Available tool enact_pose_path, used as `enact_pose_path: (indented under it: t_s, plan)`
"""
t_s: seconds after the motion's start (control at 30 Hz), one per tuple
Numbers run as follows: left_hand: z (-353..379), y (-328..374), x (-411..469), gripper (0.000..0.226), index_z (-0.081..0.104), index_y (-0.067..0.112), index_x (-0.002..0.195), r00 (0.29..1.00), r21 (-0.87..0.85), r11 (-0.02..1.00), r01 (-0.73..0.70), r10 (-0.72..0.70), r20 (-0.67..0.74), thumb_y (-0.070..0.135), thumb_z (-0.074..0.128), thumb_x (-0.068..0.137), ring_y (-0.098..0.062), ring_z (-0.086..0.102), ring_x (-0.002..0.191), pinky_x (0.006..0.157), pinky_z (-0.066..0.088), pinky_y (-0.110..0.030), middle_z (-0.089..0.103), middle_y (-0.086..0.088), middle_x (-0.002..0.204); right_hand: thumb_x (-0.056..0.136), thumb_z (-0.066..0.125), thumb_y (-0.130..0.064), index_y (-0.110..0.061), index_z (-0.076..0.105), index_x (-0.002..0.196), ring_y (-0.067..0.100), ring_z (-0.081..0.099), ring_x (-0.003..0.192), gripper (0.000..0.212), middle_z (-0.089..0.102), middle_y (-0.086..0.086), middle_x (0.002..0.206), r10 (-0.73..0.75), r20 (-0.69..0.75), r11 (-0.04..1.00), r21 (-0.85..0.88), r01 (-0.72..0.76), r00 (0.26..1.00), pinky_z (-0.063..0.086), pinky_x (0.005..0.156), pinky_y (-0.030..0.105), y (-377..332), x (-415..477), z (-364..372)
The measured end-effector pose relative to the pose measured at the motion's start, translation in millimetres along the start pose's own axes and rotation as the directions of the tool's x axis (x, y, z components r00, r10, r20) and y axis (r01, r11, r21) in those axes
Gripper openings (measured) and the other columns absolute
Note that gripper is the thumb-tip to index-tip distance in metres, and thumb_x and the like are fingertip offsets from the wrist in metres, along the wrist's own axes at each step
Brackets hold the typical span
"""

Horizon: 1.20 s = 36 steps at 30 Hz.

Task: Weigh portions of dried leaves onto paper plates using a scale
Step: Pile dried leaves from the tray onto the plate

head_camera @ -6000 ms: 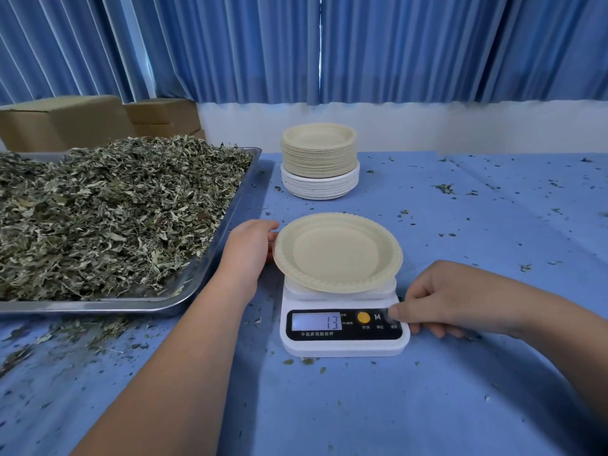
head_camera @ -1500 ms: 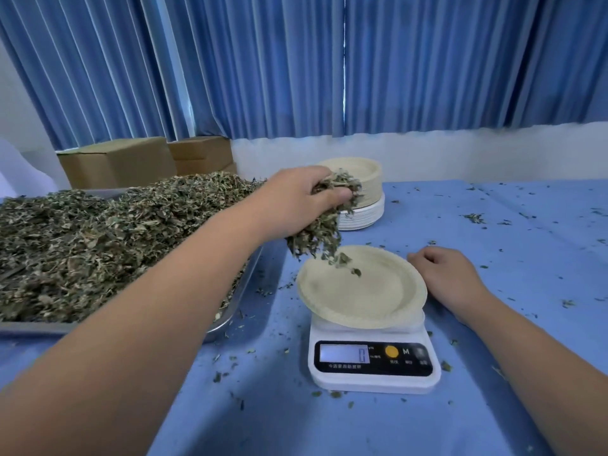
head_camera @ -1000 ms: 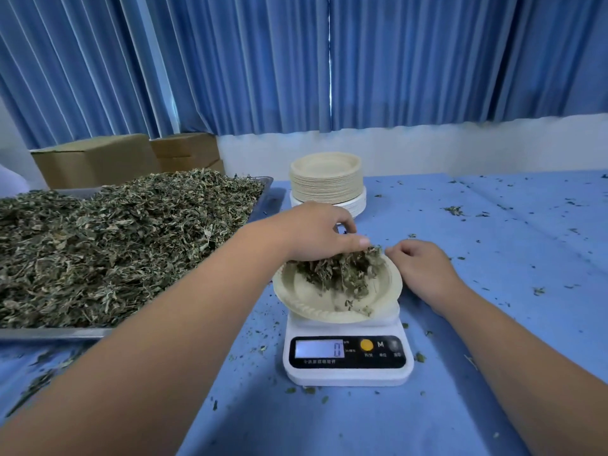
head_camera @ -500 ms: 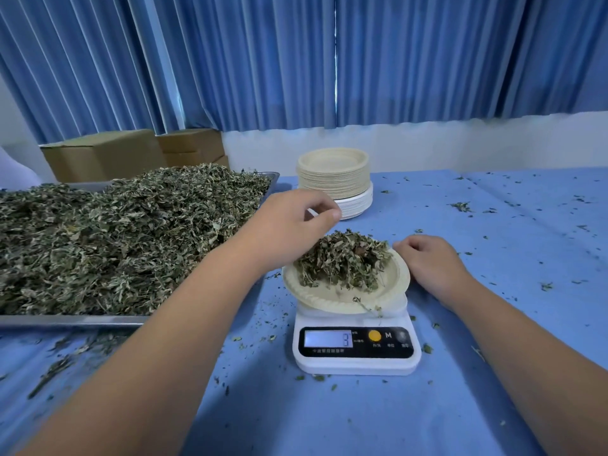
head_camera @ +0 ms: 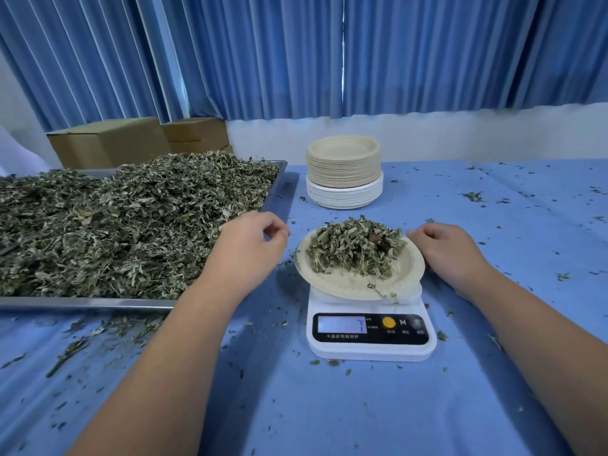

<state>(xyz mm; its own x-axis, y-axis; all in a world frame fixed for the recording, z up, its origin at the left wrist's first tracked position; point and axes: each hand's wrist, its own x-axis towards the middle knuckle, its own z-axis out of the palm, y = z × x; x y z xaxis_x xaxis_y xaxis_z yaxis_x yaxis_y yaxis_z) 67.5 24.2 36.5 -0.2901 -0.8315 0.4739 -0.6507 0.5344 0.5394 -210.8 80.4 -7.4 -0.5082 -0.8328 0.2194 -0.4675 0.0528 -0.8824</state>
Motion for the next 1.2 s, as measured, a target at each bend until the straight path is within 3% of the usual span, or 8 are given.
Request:
enact_pose_path:
  t_s: [0.23,0.37,0.57,0.67,0.8,0.97,1.1,1.2]
  plan:
    - [7.3,3.9,-4.1,0.011,0.066,0.026,0.087,0.999,0.013,1.000,-0.012,0.011,0.049,0.018,0.059,0.091,0.003,0.050,0.071,0.063,0.034,-0.011,0.058,0.012,0.081,0.093,0.058,-0.022,-0.002,0.065,0.074,0.010,0.051,0.049,0.029,0.058,-0.004,0.055,0.040,0.007,0.996,0.073,-0.040,0.999,0.042,0.054,0.027,-1.3,-2.0,-3.2]
    - [7.2,10.7,-4.9,0.011,0.064,0.025,0.101,0.996,-0.046,0.995,0.084,-0.084,0.019,0.025,0.056,0.093,0.003,0.053,0.068,0.057,0.036,-0.007,0.061,0.011,0.077,0.094,0.056,-0.023,-0.010,0.068,0.079,0.011,0.050,0.046,0.023,0.060,0.001,0.062,0.047,-0.022,0.996,0.074,-0.046,0.999,0.042,0.046,0.027,-6.0,-1.9,-15.9]
    - [9.9,16.8,-10.4,0.039,0.055,0.019,0.129,0.960,0.035,0.972,0.232,-0.235,0.153,0.037,0.051,0.094,-0.012,0.061,0.076,0.065,0.042,-0.028,0.066,-0.001,0.093,0.095,0.058,-0.025,-0.007,0.069,0.085,0.012,0.046,0.040,0.024,0.059,-0.001,0.053,0.097,0.126,0.987,0.118,-0.112,0.987,0.035,0.036,0.020,-19.3,-8.3,-31.6]
    - [10.9,17.7,-11.5,0.046,0.052,0.017,0.135,0.925,0.080,0.954,0.290,-0.301,0.233,0.038,0.049,0.094,-0.018,0.062,0.062,0.061,0.048,-0.028,0.067,-0.011,0.100,0.095,0.058,-0.024,-0.006,0.069,0.086,0.014,0.046,0.039,0.023,0.058,0.000,0.052,0.127,0.194,0.986,0.079,-0.145,0.973,0.035,0.036,0.021,-24.2,-12.2,-28.9]
    - [14.0,18.1,-12.6,0.032,0.058,0.016,0.121,0.871,-0.083,0.909,0.408,-0.361,0.334,0.030,0.046,0.095,-0.019,0.058,0.044,0.050,0.054,-0.030,0.067,-0.009,0.091,0.095,0.057,-0.022,-0.003,0.068,0.088,0.014,0.046,0.040,0.023,0.057,0.003,0.052,0.175,0.255,0.975,0.088,-0.203,0.951,0.035,0.036,0.022,-27.6,-15.7,-28.2]
    - [14.8,21.1,-12.9,0.023,0.068,0.012,0.092,0.839,-0.220,0.855,0.469,-0.353,0.415,0.019,0.047,0.092,-0.023,0.051,0.048,0.045,0.044,-0.027,0.064,-0.009,0.074,0.094,0.059,-0.018,0.001,0.067,0.089,0.014,0.048,0.040,0.021,0.057,0.007,0.055,0.186,0.323,0.945,0.201,-0.259,0.928,0.037,0.036,0.022,-31.5,-15.1,-32.5]
    - [14.3,22.2,-13.6,0.023,0.068,-0.003,0.088,0.837,-0.387,0.770,0.508,-0.335,0.433,0.009,0.047,0.089,-0.018,0.045,0.046,0.040,0.037,-0.023,0.057,-0.006,0.068,0.091,0.061,-0.013,-0.002,0.067,0.079,0.013,0.048,0.042,0.016,0.055,0.005,0.055,0.164,0.341,0.925,0.272,-0.264,0.926,0.038,0.037,0.021,-31.1,-13.2,-35.8]
    - [14.0,22.7,-15.4,0.023,0.066,-0.006,0.091,0.854,-0.552,0.663,0.505,-0.295,0.428,0.006,0.047,0.091,-0.017,0.043,0.045,0.039,0.035,-0.024,0.056,-0.005,0.067,0.092,0.059,-0.010,0.000,0.069,0.089,0.012,0.047,0.043,0.015,0.055,0.005,0.058,0.141,0.353,0.896,0.352,-0.271,0.925,0.039,0.039,0.021,-30.2,-11.6,-39.2]
